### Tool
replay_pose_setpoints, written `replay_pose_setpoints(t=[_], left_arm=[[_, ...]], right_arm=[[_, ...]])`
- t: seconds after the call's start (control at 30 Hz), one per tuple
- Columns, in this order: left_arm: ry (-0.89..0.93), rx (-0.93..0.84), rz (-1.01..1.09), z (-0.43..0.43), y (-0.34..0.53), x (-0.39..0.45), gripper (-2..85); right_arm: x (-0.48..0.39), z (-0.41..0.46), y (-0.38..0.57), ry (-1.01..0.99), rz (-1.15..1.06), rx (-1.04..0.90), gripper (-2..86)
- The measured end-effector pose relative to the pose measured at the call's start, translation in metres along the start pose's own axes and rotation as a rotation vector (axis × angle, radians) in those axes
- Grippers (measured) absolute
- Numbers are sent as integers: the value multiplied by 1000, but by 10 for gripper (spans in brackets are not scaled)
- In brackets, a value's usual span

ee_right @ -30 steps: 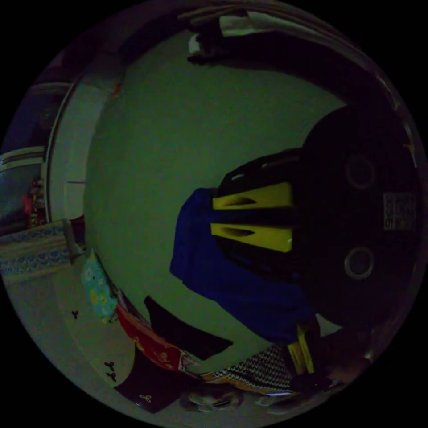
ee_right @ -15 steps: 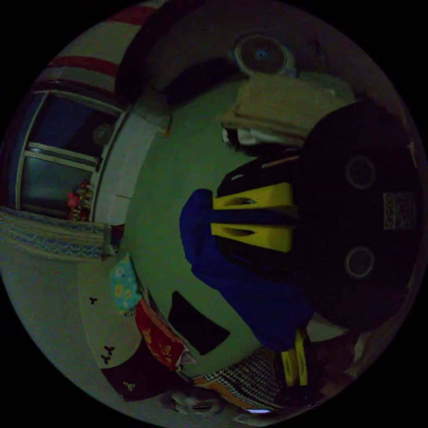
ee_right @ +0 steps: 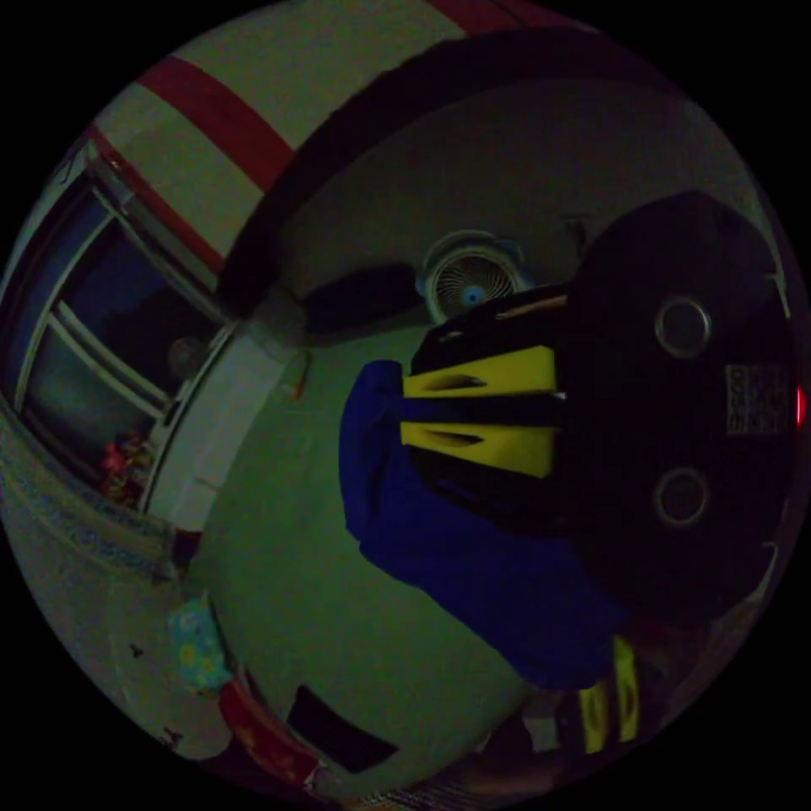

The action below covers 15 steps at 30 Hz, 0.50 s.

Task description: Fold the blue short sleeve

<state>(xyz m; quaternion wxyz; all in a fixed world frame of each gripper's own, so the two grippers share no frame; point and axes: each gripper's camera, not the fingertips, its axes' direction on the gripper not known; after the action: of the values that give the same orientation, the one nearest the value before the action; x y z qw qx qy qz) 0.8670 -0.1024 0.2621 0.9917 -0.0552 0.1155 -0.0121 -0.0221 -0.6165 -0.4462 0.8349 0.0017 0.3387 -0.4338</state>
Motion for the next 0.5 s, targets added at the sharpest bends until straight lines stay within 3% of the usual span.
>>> replay_pose_setpoints(t=[0.13, 0.4, 0.5], left_arm=[[-64, -112, -53, 58, -3, -2, 78], [-8, -70, -95, 43, 3, -56, 88], [-111, -97, -98, 36, 4, -80, 58]], right_arm=[[21, 84, 23, -101, 271, -291, 71], [55, 82, 68, -249, 508, -66, 52], [64, 66, 74, -303, 517, -16, 2]])
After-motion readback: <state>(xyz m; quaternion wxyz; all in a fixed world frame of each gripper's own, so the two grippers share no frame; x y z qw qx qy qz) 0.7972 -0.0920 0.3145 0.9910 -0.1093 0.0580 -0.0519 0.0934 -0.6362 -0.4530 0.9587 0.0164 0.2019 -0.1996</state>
